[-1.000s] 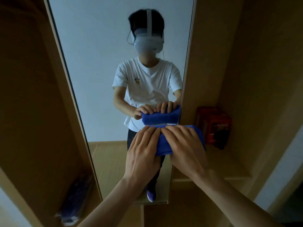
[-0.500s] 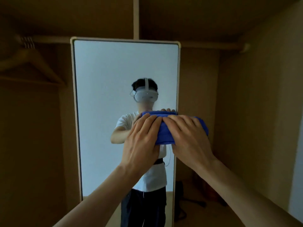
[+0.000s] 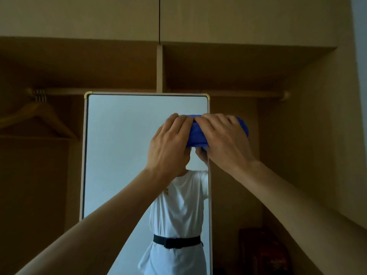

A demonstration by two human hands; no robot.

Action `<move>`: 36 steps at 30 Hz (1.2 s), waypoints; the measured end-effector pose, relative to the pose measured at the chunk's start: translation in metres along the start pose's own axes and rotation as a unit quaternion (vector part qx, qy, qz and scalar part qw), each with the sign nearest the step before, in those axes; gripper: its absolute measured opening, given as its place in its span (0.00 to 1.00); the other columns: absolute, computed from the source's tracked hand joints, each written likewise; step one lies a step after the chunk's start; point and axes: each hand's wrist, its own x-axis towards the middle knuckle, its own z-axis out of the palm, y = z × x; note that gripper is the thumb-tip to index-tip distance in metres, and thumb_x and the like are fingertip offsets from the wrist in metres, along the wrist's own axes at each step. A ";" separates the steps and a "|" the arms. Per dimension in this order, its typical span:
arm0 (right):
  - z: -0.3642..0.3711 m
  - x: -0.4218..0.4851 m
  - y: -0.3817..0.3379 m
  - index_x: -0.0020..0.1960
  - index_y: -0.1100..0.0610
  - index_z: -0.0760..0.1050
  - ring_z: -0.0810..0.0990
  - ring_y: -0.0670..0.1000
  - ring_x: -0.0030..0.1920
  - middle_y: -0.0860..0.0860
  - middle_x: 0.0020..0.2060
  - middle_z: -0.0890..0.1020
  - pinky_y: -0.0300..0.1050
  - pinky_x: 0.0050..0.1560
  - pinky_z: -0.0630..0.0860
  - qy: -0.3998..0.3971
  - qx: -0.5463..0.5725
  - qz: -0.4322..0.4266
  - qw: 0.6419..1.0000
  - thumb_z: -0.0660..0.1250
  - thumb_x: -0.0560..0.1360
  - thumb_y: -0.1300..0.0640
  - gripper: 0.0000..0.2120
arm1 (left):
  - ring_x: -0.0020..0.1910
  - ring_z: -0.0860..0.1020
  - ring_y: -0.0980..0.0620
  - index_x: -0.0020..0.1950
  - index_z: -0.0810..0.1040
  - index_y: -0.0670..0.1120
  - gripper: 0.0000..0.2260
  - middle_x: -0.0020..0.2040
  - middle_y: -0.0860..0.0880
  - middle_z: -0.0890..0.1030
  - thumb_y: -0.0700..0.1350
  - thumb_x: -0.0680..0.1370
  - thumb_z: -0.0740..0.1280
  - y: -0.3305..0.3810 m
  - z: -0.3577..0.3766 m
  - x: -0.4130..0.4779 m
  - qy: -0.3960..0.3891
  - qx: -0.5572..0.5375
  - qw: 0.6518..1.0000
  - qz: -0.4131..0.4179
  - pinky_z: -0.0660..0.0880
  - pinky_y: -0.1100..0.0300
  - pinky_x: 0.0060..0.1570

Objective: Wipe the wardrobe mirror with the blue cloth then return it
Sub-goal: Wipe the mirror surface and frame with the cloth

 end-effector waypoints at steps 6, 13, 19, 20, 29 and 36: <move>0.000 0.039 0.014 0.69 0.57 0.71 0.76 0.56 0.62 0.53 0.64 0.79 0.53 0.63 0.69 0.006 -0.021 0.006 1.000 0.66 0.75 0.59 0.22 | 0.75 0.69 0.44 0.74 0.72 0.43 0.28 0.71 0.46 0.76 0.41 0.73 0.73 -0.011 0.000 0.042 0.012 0.045 0.999 0.003 0.72 0.50 0.68; 0.011 0.061 0.023 0.69 0.55 0.71 0.76 0.55 0.63 0.51 0.64 0.78 0.51 0.63 0.67 0.018 -0.013 0.016 1.000 0.66 0.75 0.59 0.23 | 0.77 0.65 0.43 0.75 0.70 0.45 0.28 0.73 0.46 0.74 0.41 0.75 0.72 -0.018 0.007 0.065 0.011 0.042 0.999 -0.012 0.69 0.47 0.71; 0.022 0.054 0.023 0.68 0.55 0.72 0.76 0.54 0.62 0.51 0.62 0.80 0.51 0.62 0.67 0.026 0.019 0.031 0.999 0.69 0.71 0.59 0.25 | 0.76 0.66 0.43 0.74 0.72 0.45 0.28 0.72 0.47 0.74 0.43 0.73 0.71 -0.016 0.011 0.062 -0.001 0.043 0.999 -0.015 0.69 0.48 0.72; 0.022 0.054 0.023 0.67 0.55 0.73 0.76 0.54 0.62 0.51 0.61 0.80 0.51 0.62 0.68 0.025 0.026 0.035 0.999 0.70 0.70 0.59 0.25 | 0.76 0.66 0.44 0.73 0.72 0.45 0.28 0.72 0.47 0.75 0.43 0.73 0.71 -0.016 0.011 0.061 0.002 0.040 0.999 -0.017 0.69 0.48 0.71; 0.028 0.036 0.010 0.66 0.54 0.74 0.76 0.54 0.61 0.50 0.59 0.81 0.51 0.63 0.67 0.018 0.075 0.070 0.995 0.72 0.67 0.55 0.27 | 0.72 0.70 0.42 0.69 0.76 0.44 0.32 0.67 0.46 0.78 0.54 0.70 0.51 -0.007 0.014 0.039 0.021 -0.014 0.999 -0.021 0.73 0.46 0.67; 0.037 -0.001 -0.005 0.66 0.55 0.74 0.75 0.54 0.63 0.50 0.60 0.81 0.51 0.65 0.67 0.017 0.077 0.065 0.995 0.72 0.68 0.52 0.27 | 0.71 0.71 0.39 0.69 0.77 0.41 0.24 0.68 0.45 0.79 0.41 0.73 0.70 -0.004 0.035 -0.001 0.027 -0.020 0.999 -0.029 0.76 0.44 0.64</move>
